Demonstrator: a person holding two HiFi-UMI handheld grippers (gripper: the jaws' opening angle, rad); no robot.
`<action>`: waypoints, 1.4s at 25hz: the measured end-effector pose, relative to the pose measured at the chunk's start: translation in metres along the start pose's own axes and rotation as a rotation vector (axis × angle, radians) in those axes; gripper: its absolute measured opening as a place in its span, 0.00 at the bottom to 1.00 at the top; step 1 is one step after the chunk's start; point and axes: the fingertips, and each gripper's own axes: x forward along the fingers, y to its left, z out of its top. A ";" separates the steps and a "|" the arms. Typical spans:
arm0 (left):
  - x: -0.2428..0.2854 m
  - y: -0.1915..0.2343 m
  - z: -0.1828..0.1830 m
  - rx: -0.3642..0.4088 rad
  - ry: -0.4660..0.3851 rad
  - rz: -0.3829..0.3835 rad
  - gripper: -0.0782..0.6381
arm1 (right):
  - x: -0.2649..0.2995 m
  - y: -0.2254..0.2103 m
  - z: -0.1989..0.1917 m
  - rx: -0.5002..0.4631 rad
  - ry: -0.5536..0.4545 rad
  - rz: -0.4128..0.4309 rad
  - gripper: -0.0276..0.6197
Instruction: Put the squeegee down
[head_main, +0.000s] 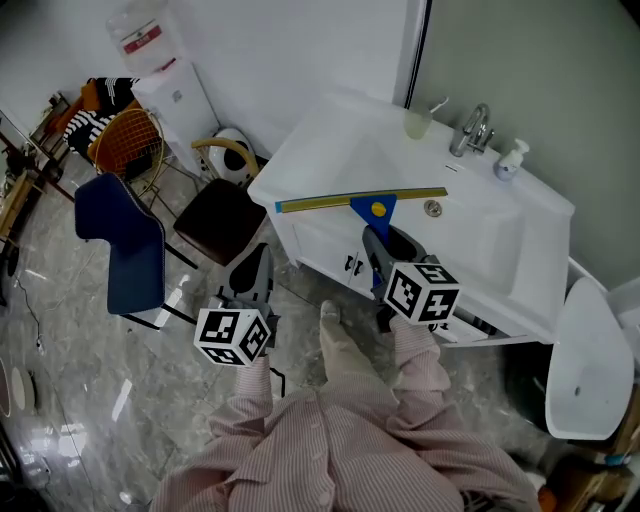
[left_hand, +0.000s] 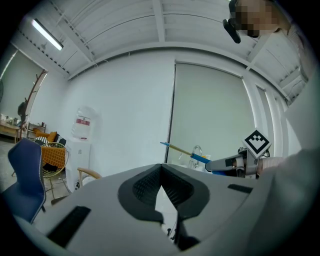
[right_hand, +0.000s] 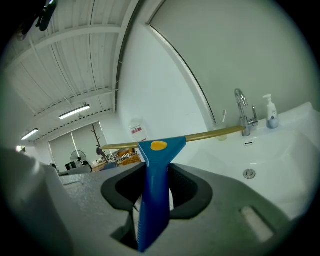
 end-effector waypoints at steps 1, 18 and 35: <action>0.009 0.004 0.001 -0.001 0.000 0.000 0.11 | 0.009 -0.003 0.003 0.000 0.002 0.002 0.25; 0.156 0.081 0.020 -0.037 0.051 0.000 0.11 | 0.169 -0.055 0.052 0.066 0.072 -0.010 0.25; 0.265 0.114 0.010 -0.059 0.120 -0.033 0.11 | 0.264 -0.108 0.065 0.152 0.118 -0.044 0.25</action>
